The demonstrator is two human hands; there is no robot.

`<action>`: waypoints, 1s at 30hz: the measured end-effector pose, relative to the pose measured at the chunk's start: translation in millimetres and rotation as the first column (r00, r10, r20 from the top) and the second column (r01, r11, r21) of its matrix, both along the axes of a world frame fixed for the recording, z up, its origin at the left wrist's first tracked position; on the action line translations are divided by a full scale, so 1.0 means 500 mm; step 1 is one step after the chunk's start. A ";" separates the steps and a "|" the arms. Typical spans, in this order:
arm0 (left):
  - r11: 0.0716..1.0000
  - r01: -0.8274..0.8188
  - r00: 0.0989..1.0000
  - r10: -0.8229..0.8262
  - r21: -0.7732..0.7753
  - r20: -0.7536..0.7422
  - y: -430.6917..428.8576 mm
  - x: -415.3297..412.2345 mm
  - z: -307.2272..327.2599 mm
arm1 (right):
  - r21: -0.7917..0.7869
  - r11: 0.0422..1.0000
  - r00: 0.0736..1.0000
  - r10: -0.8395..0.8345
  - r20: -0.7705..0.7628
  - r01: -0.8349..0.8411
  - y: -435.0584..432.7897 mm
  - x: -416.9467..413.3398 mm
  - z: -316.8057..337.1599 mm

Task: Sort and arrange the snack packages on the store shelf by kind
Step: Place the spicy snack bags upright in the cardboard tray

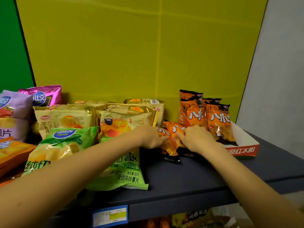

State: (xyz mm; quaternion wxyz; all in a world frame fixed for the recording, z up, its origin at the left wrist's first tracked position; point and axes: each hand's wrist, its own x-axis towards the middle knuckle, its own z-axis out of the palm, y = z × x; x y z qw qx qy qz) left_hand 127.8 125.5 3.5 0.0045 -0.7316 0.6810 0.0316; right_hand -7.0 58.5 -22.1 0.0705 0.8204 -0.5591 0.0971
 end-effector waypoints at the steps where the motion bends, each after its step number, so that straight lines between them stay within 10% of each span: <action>1: 0.999 -0.034 0.999 0.035 0.029 -0.028 -0.011 -0.005 -0.007 | 0.019 1.000 1.000 0.008 0.014 -0.008 -0.001 0.001 -0.005; 12: 0.985 -0.161 0.729 0.162 0.064 -0.666 -0.058 0.020 -0.059 | 0.183 0.983 0.997 -0.028 0.068 0.015 0.001 0.010 -0.012; 30: 0.985 -0.150 0.697 0.165 0.083 -0.698 -0.030 0.035 -0.044 | 0.387 0.921 0.874 -0.158 0.460 -0.037 0.028 -0.001 -0.031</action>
